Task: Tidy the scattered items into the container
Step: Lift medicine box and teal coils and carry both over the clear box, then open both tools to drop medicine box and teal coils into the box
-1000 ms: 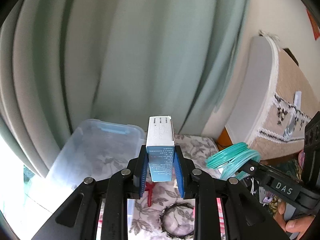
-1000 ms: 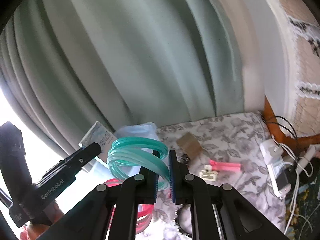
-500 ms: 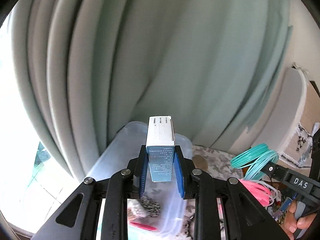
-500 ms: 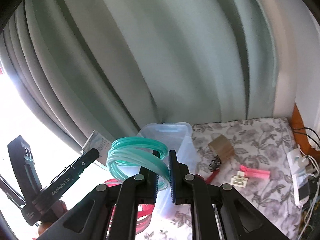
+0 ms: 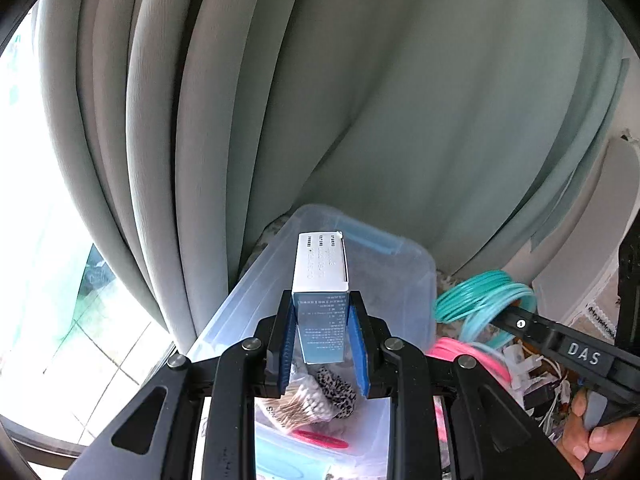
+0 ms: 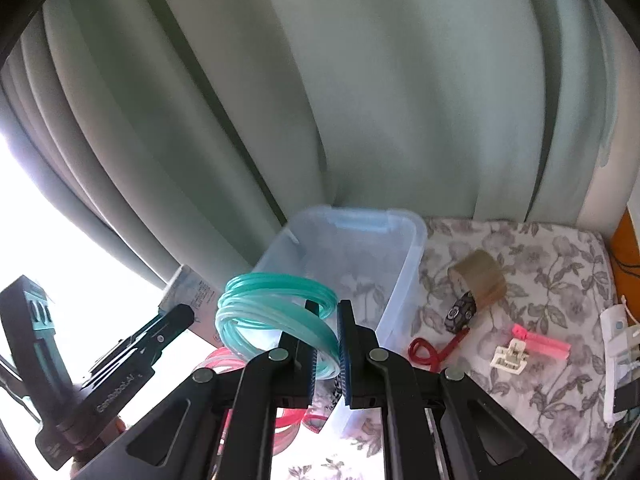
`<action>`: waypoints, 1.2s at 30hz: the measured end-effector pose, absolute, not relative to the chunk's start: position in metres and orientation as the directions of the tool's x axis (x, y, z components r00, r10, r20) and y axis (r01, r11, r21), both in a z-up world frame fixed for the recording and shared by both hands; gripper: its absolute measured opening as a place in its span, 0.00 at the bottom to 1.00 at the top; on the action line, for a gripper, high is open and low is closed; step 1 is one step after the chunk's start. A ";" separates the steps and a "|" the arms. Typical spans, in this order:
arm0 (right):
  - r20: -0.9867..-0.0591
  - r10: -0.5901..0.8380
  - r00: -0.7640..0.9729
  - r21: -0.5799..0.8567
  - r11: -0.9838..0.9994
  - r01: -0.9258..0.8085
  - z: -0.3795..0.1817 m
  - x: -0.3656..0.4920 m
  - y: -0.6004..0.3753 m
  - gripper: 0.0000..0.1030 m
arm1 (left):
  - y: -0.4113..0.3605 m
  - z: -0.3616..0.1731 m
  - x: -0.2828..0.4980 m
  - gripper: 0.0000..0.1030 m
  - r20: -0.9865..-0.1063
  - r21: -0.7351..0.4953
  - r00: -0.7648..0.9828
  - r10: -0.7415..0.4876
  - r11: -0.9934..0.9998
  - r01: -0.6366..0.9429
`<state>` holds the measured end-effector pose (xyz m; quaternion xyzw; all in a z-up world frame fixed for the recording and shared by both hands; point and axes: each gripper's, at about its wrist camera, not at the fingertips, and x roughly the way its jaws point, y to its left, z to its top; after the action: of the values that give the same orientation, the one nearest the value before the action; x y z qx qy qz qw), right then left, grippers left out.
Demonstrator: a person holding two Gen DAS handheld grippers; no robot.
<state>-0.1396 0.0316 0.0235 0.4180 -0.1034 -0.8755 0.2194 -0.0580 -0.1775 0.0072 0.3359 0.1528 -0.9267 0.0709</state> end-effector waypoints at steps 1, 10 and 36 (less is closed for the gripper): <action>-0.698 -0.465 -0.544 0.361 -0.885 0.294 0.020 -0.141 0.028 0.10 | -0.179 0.004 -0.060 0.25 -0.651 -0.235 -0.758 -0.028 -0.943 0.236; -0.763 -0.440 -0.474 0.322 -0.894 0.312 -0.005 -0.153 0.004 0.10 | -0.182 -0.019 -0.069 0.25 -0.698 -0.231 -0.716 -0.012 -0.942 0.241; -0.802 -0.408 -0.436 0.260 -0.896 0.360 -0.015 -0.162 -0.011 0.37 | -0.188 -0.023 -0.075 0.42 -0.726 -0.238 -0.687 -0.005 -0.936 0.259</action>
<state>-0.1621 -0.0107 -0.0149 0.4803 -0.0248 -0.8469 0.2268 -0.0752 -0.1877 -0.0233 0.3887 0.1630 -0.9039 0.0729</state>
